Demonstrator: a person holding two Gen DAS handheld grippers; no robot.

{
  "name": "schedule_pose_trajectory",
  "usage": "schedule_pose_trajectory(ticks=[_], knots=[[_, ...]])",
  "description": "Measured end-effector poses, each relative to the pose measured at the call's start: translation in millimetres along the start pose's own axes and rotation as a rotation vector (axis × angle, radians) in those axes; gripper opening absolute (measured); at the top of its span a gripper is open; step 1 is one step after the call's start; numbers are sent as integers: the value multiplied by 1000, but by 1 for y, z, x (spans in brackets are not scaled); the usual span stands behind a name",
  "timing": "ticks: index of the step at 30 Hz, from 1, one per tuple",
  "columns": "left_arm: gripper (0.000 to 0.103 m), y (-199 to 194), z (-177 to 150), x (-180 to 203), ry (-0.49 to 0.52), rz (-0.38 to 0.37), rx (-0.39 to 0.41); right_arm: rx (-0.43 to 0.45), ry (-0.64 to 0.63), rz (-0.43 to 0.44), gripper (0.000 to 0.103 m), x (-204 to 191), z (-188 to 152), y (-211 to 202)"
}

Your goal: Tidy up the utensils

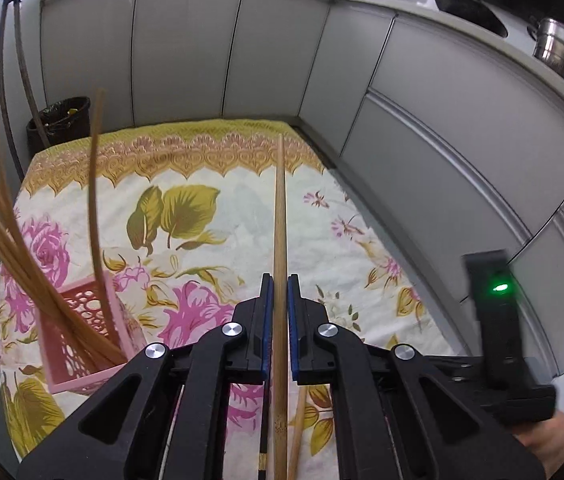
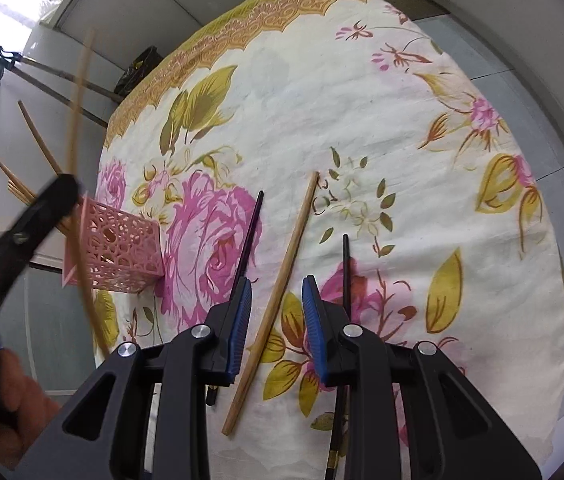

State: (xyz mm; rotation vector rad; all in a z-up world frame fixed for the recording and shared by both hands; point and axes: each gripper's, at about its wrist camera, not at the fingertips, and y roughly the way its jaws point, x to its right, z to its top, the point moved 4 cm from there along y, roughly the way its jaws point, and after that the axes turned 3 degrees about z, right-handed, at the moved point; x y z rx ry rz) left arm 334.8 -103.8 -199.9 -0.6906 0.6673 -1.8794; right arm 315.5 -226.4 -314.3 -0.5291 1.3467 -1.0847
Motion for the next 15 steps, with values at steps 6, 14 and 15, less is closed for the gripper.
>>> schedule_pose_trajectory(ticks=[6,14,15], knots=[[6,-62,13,-19,-57,-15,153,-42,-12,-62,27,-7,1,23],[6,-99,13,-38,-82,-20,234,-43,-53,-174,27,-15,4,42],[6,-102,14,-40,-86,-20,244,-39,-64,-188,27,-18,5,44]])
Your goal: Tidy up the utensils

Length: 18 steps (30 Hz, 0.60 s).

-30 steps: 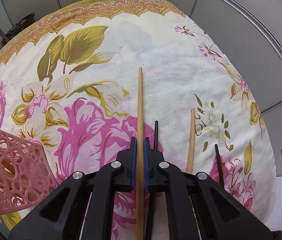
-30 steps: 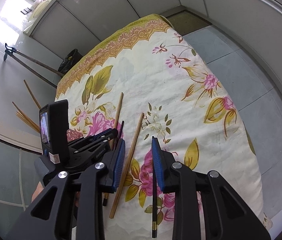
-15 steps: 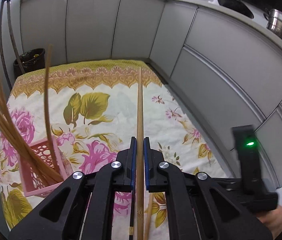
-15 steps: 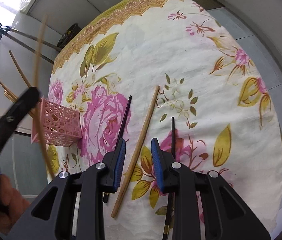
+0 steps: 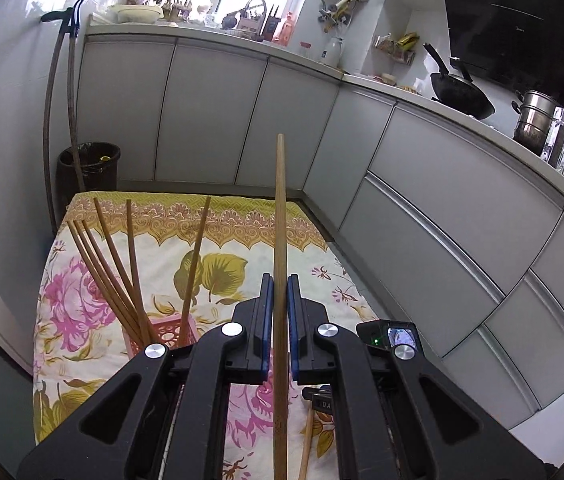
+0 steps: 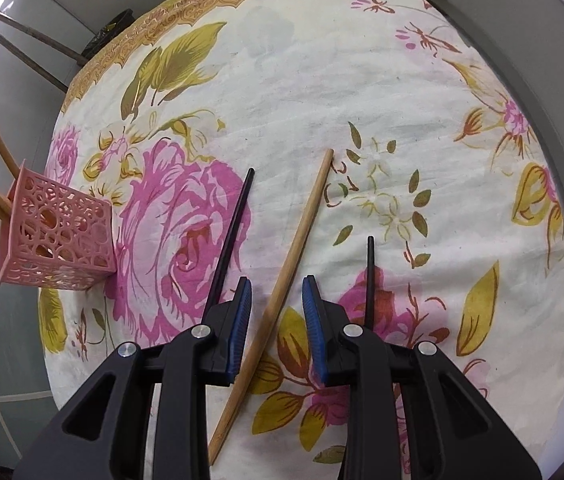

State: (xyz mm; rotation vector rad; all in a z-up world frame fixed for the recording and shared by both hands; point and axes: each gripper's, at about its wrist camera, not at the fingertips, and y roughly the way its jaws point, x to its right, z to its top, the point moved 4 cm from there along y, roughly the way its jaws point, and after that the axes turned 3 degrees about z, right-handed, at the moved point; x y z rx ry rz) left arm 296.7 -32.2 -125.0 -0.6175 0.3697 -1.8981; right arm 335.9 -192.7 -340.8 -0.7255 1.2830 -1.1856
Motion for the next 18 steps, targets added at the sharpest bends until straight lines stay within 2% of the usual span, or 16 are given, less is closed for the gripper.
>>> schedule_pose_trajectory(ticks=[2,3,4,6,10,18], knots=[[6,-3,0,-6,-14,-5,16,12,-27,-42,26,-6,1,2],[6,-5,0,-10,-21,-6,22,19,-35,-64,21,-8,1,4],[6,-6,1,-13,-28,-7,31,25,-42,-85,12,-10,1,4],[6,-9,3,-20,-40,-2,45,30,-40,-83,9,-12,2,6],[6,-14,7,-34,-72,3,68,52,-13,-24,7,-14,2,-4],[6,-22,15,-54,-127,14,133,219,-17,115,7,-27,7,-64]])
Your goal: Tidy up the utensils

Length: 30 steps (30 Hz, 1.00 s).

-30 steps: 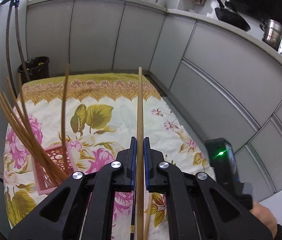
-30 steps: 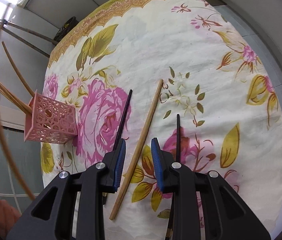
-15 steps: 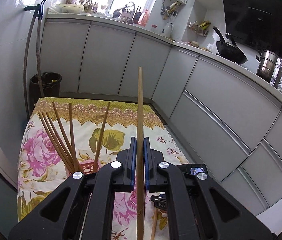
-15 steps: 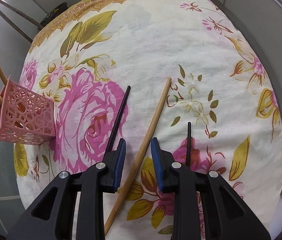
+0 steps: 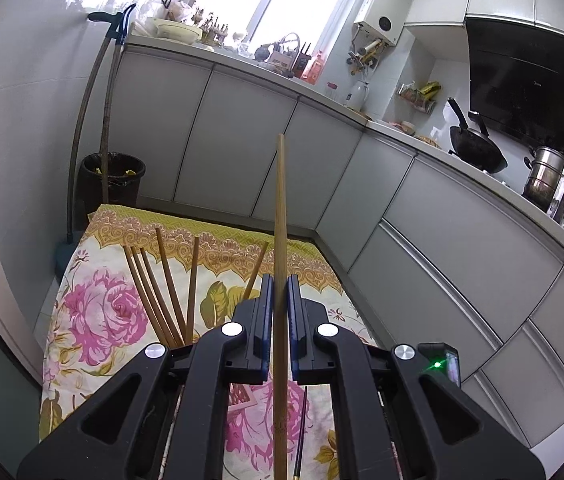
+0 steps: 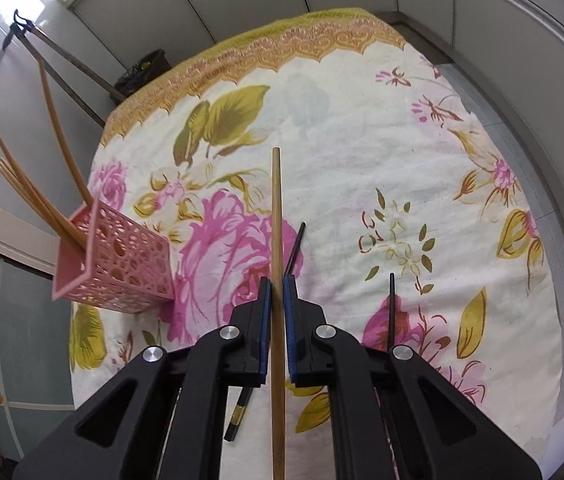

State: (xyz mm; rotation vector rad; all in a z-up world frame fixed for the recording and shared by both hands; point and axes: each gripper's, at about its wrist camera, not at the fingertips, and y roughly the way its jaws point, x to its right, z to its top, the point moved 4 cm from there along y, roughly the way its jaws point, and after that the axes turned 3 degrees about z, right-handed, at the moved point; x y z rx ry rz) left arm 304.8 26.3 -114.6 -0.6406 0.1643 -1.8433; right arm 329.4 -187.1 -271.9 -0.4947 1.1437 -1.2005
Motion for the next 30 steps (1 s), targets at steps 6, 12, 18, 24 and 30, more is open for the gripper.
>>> schedule_pose_trajectory(ticks=[6,12,18,24,30], knots=[[6,1,6,-19,-33,32,92,206,-36,119,7,-14,15,-53],[6,12,7,-27,10,97,179,395,-63,206,7,-25,24,-94],[6,26,2,-26,55,121,222,547,-77,277,7,-27,29,-126],[6,44,-5,-37,45,157,233,634,-127,326,7,-39,27,-144],[6,58,-15,-40,65,197,233,645,-139,336,7,-43,27,-143]])
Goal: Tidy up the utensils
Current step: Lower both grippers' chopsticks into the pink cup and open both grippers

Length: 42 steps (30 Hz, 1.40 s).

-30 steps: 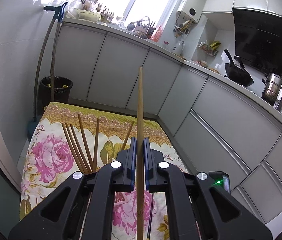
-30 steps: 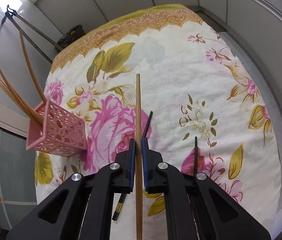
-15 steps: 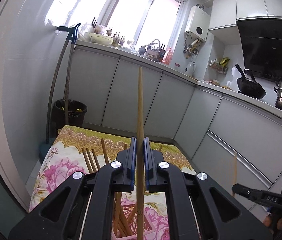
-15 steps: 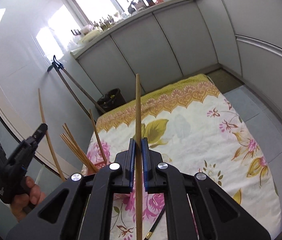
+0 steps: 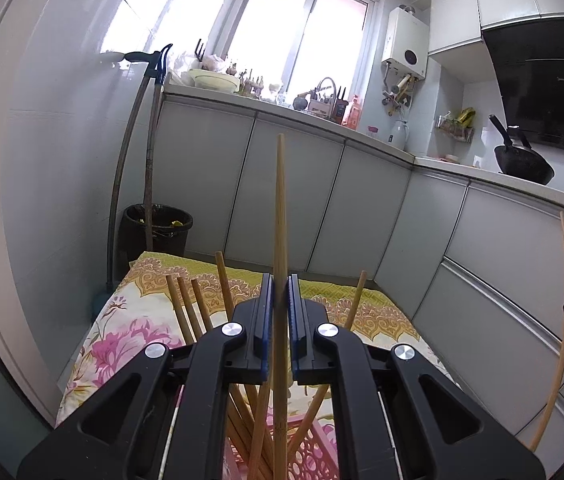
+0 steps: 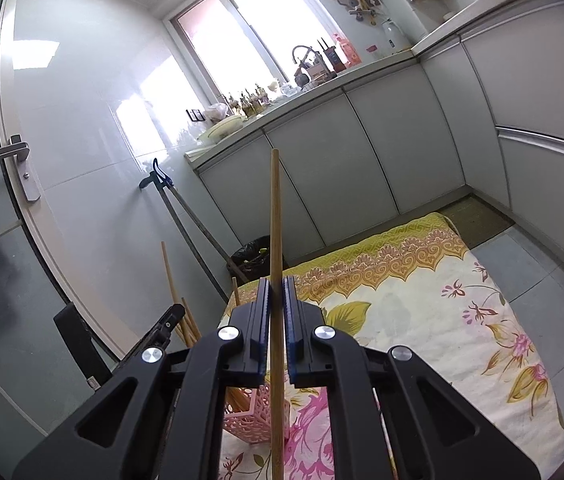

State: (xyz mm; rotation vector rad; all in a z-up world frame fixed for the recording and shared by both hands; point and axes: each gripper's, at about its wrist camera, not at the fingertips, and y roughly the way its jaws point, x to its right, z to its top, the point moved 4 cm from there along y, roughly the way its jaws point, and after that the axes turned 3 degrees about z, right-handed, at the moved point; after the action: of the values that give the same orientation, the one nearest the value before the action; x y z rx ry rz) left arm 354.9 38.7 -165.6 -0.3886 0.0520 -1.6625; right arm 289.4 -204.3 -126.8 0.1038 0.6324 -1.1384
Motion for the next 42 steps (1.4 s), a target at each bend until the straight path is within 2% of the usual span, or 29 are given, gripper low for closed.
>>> schedule_pose_trajectory(ticks=[7,13,21,24,27,31,35,36,37,39,42], knots=[[6,4,-14,4,44,17,-15,5,9,4,7,2,-2,4],[7,0,-17,4,67,36,11,7,7,14,7,-1,-2,3],[7,-10,-7,6,76,74,101,15,19,22,7,1,-2,2],[6,0,-15,10,67,73,70,11,18,18,7,2,-3,1],[7,2,-22,15,116,68,37,18,29,22,7,5,-1,-3],[7,-2,-22,12,106,64,10,19,52,32,7,12,1,-3],[7,-2,-30,13,148,75,-41,10,43,37,7,9,-2,0],[10,-1,-32,13,160,78,-67,8,40,37,7,8,-2,1],[23,1,-33,12,163,75,-99,7,37,37,7,7,-2,1],[37,-1,-30,9,146,68,-128,6,32,37,7,5,-3,2],[42,-10,-13,-2,64,76,-128,0,22,35,7,2,-5,4]])
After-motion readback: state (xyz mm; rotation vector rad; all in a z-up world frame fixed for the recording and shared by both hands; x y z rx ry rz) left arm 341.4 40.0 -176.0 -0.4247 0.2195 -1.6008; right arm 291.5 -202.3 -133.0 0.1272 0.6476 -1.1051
